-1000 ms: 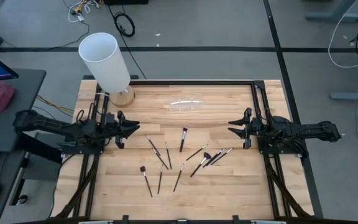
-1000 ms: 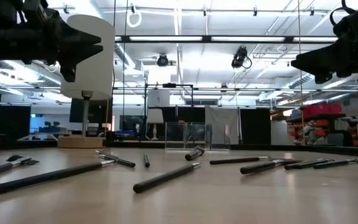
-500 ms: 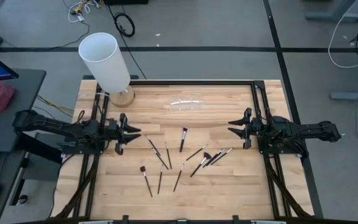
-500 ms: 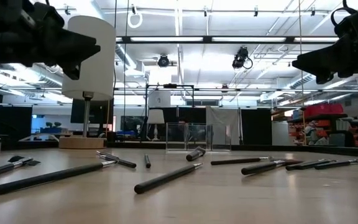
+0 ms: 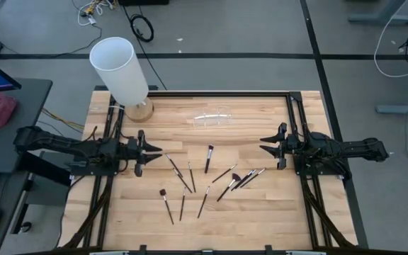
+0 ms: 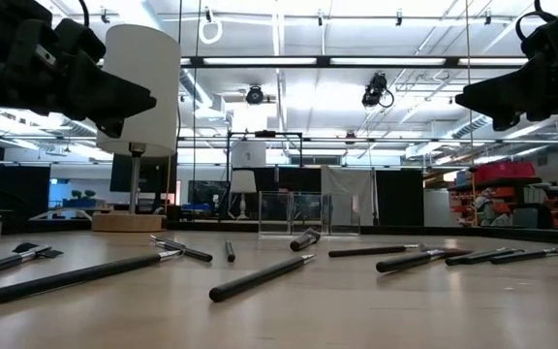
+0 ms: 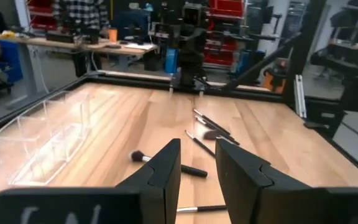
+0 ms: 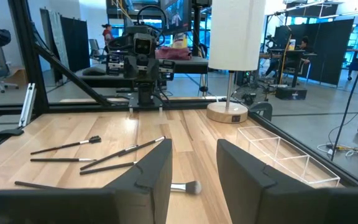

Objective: Pick & Place Makeup Supplies
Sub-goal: Put the makeup brush into the transparent organizer

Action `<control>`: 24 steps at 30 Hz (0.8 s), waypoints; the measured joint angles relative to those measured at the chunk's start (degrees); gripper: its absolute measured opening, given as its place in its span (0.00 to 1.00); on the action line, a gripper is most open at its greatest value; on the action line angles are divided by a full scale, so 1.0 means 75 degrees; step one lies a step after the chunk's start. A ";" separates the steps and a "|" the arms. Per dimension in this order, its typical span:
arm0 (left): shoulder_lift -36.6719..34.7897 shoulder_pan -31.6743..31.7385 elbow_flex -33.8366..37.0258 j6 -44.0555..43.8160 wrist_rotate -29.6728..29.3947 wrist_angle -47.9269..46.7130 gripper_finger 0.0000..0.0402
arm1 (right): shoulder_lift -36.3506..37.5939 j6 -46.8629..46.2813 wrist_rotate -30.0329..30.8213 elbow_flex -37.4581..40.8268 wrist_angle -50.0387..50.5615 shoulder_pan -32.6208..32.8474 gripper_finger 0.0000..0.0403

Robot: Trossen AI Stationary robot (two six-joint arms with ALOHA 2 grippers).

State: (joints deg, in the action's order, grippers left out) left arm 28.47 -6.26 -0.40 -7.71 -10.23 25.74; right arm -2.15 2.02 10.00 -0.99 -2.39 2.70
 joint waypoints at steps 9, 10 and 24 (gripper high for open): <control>0.0897 0.0221 0.0000 -0.0314 0.0711 0.0105 0.26 | -0.0003 0.0003 0.0000 0.0000 0.0000 0.0003 0.32; 0.1026 0.0254 0.0000 -0.0324 0.0744 0.0158 0.26 | -0.0003 0.0003 0.0000 0.0000 0.0003 0.0000 0.32; 0.3961 0.0783 -0.0624 -0.0163 0.1676 0.1768 0.26 | -0.0002 0.0001 0.0000 0.0000 0.0003 0.0001 0.32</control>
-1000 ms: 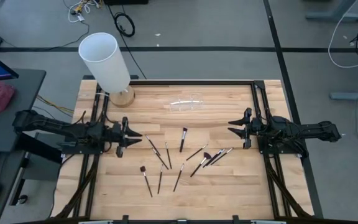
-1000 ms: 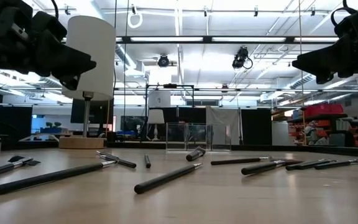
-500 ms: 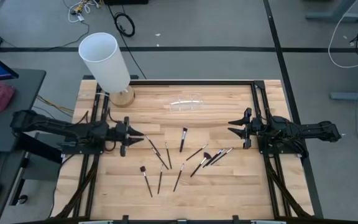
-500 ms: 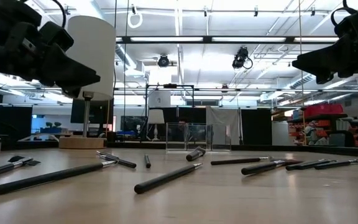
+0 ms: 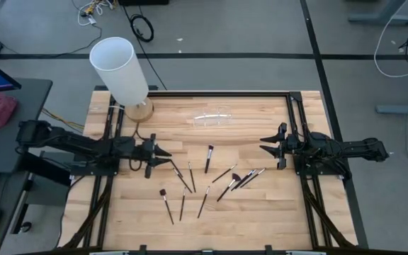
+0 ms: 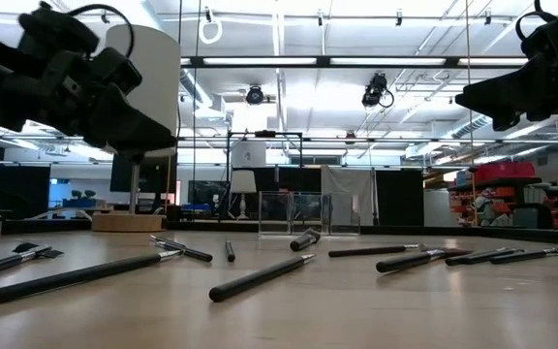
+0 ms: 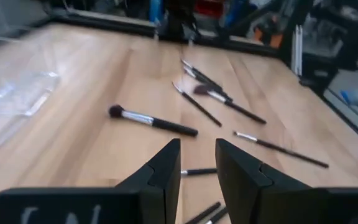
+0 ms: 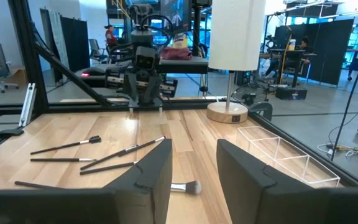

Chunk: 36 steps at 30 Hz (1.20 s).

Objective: Pick & Place Makeup Supplies
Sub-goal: Put the makeup brush into the transparent organizer

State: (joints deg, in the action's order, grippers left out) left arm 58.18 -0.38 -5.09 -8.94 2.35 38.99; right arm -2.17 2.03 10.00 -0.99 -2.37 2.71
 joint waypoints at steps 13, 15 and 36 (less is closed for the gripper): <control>0.1496 0.0874 -0.0617 0.1781 0.1849 0.0052 0.26 | 0.0002 -0.0001 0.0000 0.0000 0.0000 0.0002 0.32; 0.1492 0.0980 -0.0620 0.1678 0.1922 0.0309 0.26 | 0.0000 0.0001 0.0000 0.0000 0.0000 0.0000 0.32; 0.1494 0.1017 -0.0623 0.1483 0.1927 0.0993 0.26 | 0.0001 0.0000 0.0000 0.0002 -0.0012 0.0001 0.32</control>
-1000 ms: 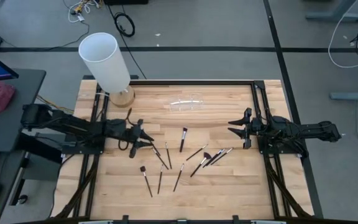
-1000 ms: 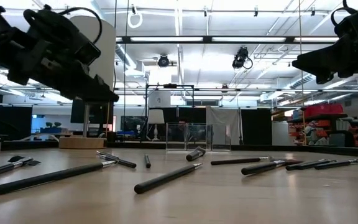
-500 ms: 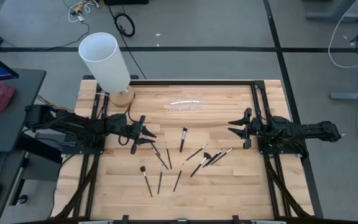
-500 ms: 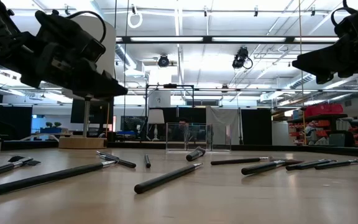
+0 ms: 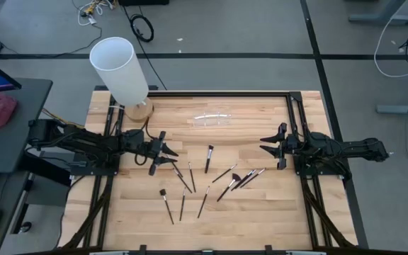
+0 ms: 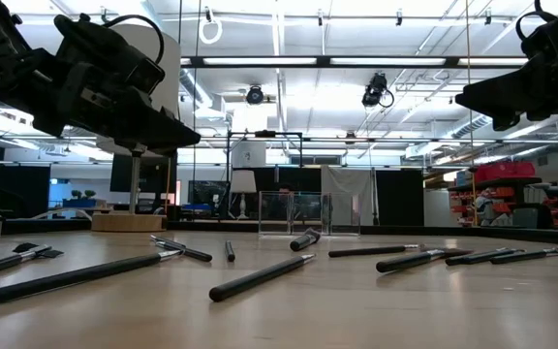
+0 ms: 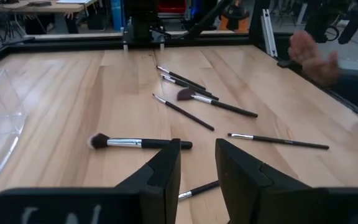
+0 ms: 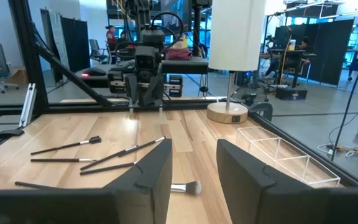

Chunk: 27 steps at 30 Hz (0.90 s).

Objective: Pick & Place Makeup Supplies
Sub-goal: Put the makeup brush into the transparent organizer

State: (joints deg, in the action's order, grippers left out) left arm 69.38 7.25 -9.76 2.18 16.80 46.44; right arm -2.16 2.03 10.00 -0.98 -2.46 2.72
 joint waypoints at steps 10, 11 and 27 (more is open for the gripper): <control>0.0000 -0.0149 -0.0003 0.0234 0.0337 -0.0883 0.26 | 0.0002 -0.0826 -0.0485 0.0001 -0.0339 0.0004 0.32; 0.0000 -0.0149 -0.0006 0.0253 0.0381 -0.0892 0.26 | 0.0003 -0.0969 -0.0503 0.0001 -0.0361 0.0006 0.32; 0.1607 -0.0122 -0.0012 0.1396 0.0809 0.0258 0.23 | 0.0001 -0.0803 -0.0510 0.0001 -0.0306 0.0004 0.32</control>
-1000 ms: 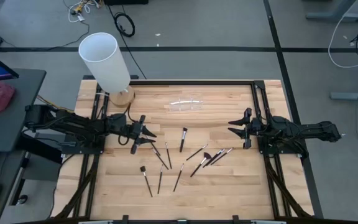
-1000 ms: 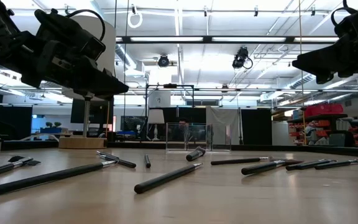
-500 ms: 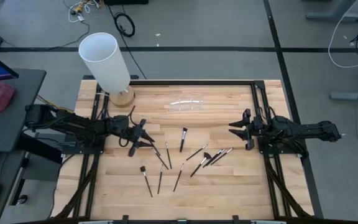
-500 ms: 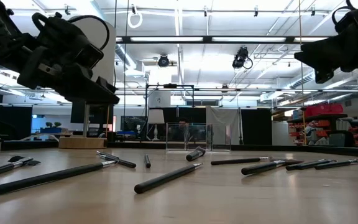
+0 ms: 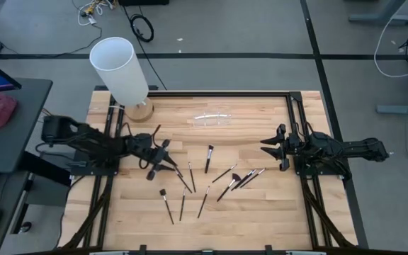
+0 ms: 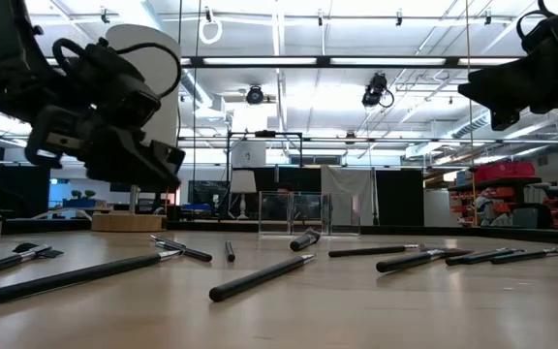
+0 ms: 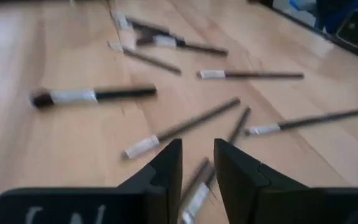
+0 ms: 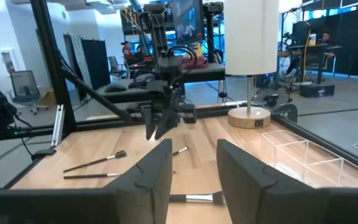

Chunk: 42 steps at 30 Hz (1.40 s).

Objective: Pick & Place Makeup Supplies
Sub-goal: Put the makeup brush into the transparent organizer

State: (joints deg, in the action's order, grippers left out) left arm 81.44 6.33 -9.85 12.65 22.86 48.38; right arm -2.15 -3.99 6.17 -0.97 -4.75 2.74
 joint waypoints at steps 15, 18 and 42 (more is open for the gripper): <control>0.1090 0.1541 0.0003 -0.0004 0.0855 -0.0033 0.15 | -0.0001 0.0001 0.0003 0.0000 -0.0796 -0.0006 0.32; 0.1103 0.1799 0.0003 0.0020 0.1448 -0.0039 0.18 | -0.0002 0.0000 0.0073 0.0000 -0.1024 -0.0006 0.32; 0.3149 0.1897 -0.0355 0.0975 0.2015 0.0775 0.21 | -0.1156 -0.0411 0.0321 0.0000 -0.1804 -0.0006 0.32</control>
State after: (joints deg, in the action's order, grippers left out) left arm 105.05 20.56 -12.51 19.97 37.97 54.19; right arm -10.83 -7.07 8.58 -0.97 -18.28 2.70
